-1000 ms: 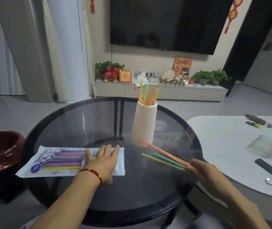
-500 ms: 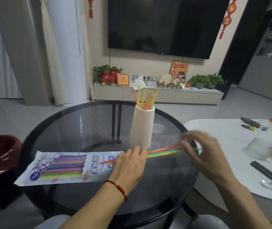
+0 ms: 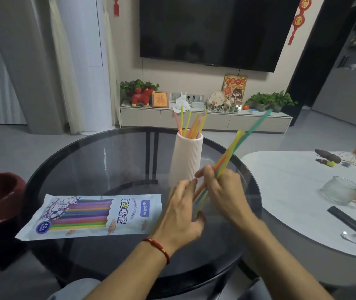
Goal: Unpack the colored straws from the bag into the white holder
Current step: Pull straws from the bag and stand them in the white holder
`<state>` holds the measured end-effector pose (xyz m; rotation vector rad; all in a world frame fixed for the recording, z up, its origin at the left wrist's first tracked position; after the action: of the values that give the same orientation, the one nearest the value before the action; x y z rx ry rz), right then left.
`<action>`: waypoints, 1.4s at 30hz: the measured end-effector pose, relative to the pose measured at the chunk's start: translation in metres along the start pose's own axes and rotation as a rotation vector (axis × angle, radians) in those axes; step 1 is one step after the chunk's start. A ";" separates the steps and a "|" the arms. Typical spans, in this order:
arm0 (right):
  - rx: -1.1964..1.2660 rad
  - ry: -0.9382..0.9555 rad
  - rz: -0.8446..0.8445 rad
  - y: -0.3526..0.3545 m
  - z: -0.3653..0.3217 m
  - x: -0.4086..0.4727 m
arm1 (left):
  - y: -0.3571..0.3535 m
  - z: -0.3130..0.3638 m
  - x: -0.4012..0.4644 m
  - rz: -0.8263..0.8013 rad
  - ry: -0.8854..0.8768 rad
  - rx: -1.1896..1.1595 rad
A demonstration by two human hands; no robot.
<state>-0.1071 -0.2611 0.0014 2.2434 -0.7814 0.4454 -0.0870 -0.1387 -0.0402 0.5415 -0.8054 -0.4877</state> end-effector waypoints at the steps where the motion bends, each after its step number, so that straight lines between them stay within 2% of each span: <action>1: -0.029 0.014 -0.018 0.006 0.000 0.010 | 0.004 -0.006 0.000 0.019 0.029 0.039; 7: -0.280 0.021 -0.267 -0.022 0.026 0.012 | 0.014 -0.036 -0.001 0.082 0.244 0.121; 15: -0.262 -0.035 -0.361 -0.042 0.042 0.004 | 0.003 -0.043 -0.003 0.023 0.283 0.098; 25: -0.315 0.033 -0.441 -0.060 0.040 -0.012 | 0.001 -0.049 -0.005 -0.043 0.381 0.043; 33: -0.267 0.005 -0.443 -0.064 0.050 -0.023 | 0.020 -0.043 -0.002 0.096 0.386 -0.081; 38: -0.143 -0.055 -0.406 -0.057 0.057 -0.029 | 0.017 -0.047 -0.002 0.074 0.403 -0.075; 40: -0.063 -0.062 -0.335 -0.047 0.054 -0.021 | 0.018 -0.047 0.001 0.098 0.395 -0.094; 42: 0.096 -0.097 -0.131 -0.022 0.047 0.000 | 0.025 -0.047 0.007 0.150 0.386 -0.113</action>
<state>-0.0887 -0.2831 -0.0423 2.4038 -0.6696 0.3190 -0.0415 -0.1110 -0.0480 0.4480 -0.4419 -0.2759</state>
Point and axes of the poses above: each hand's wrist, its own x-axis towards the middle knuckle, its own y-axis out of the back of the hand, z = x × y, the point moved 9 cm from there along x, towards the middle knuckle, and after that the axes turned 1 degree about -y, right-handed, at the moved point
